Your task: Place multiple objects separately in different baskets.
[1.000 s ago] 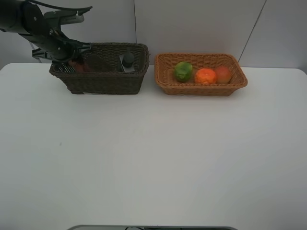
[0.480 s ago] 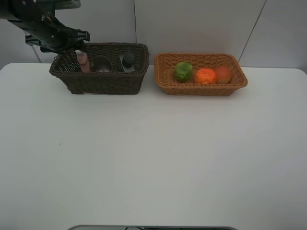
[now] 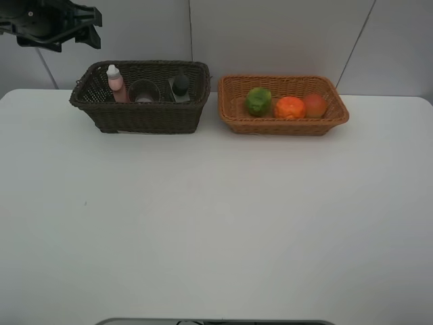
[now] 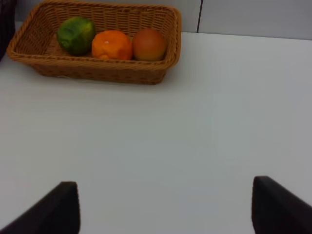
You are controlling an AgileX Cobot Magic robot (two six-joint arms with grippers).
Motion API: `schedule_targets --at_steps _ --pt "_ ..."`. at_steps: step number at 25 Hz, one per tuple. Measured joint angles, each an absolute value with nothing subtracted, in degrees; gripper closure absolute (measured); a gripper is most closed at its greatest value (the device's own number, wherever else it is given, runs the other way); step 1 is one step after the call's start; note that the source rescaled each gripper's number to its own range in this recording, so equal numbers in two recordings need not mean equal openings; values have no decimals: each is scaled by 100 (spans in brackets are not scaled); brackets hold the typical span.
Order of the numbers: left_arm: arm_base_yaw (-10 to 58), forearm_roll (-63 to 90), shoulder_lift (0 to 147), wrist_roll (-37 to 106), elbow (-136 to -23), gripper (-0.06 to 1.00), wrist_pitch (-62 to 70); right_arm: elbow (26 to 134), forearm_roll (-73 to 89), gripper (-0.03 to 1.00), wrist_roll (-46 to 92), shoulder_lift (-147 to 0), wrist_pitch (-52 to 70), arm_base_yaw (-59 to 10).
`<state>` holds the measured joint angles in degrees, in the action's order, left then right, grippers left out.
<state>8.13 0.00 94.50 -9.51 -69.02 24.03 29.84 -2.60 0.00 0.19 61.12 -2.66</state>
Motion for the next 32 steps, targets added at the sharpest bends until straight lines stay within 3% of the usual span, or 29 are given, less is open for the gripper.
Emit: schedule_targets --at_steps 5,16,27,32 --pt "813 0 8151 -934 -5992 -5 2389 2984 -260 17 0 19 6112 -266" --pt "813 -37 4784 -934 -4034 -6 3497 2984 -260 17 0 19 6112 -266" --pt "813 -99 1478 -810 -3703 -6 5959 2984 -260 17 0 19 6112 -266" --pt "813 -138 590 -416 -3696 -6 6378 2984 -260 17 0 19 6112 -266"
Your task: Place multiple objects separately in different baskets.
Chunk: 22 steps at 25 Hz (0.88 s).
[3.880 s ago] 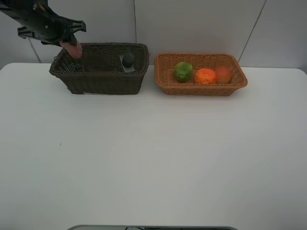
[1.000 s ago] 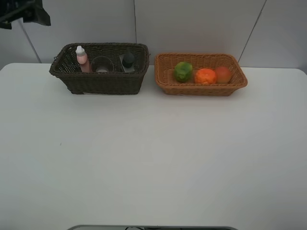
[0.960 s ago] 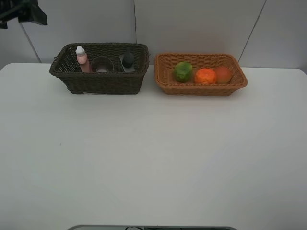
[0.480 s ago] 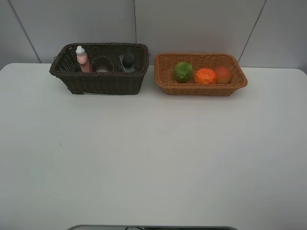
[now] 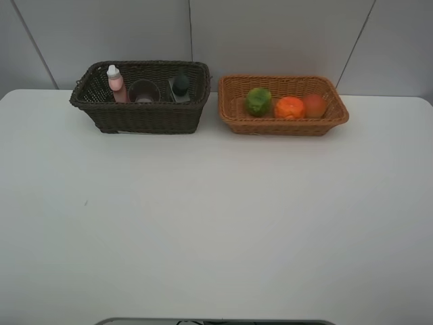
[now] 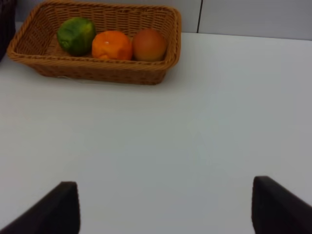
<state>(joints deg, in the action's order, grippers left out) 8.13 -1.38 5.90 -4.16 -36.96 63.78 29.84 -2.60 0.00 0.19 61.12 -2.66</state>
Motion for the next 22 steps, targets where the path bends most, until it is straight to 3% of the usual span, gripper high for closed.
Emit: schedule_targets --at_steps 22 --pt "813 -144 -24 -267 -2889 -6 6150 2984 -260 17 0 19 6112 -266"
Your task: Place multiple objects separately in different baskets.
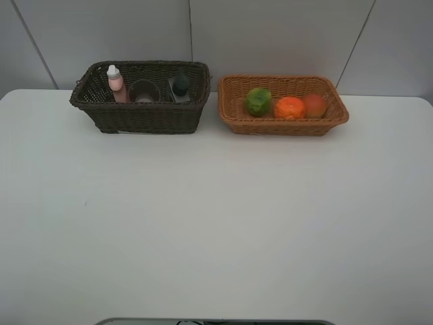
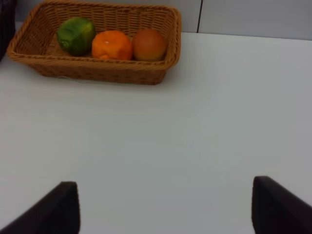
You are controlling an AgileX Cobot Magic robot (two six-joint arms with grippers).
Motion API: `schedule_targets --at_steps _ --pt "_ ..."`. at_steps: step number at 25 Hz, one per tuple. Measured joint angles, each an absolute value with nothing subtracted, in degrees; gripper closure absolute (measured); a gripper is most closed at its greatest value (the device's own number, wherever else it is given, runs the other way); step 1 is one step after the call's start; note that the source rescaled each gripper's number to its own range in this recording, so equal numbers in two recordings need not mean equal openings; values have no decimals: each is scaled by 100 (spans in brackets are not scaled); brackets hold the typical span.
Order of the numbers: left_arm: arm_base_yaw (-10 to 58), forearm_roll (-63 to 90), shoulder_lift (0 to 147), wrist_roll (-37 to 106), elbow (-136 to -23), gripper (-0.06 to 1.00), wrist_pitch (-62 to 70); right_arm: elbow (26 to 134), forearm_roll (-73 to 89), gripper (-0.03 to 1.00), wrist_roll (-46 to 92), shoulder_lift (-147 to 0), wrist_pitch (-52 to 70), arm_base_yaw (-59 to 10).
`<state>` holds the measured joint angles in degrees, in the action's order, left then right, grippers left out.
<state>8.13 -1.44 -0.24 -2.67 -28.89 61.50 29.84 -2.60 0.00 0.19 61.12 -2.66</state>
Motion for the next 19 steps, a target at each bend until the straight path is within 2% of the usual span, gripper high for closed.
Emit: schedule_targets --at_steps 19 --pt "813 -144 -41 -272 -2889 -6 6150 2984 -260 17 0 19 6112 -266"
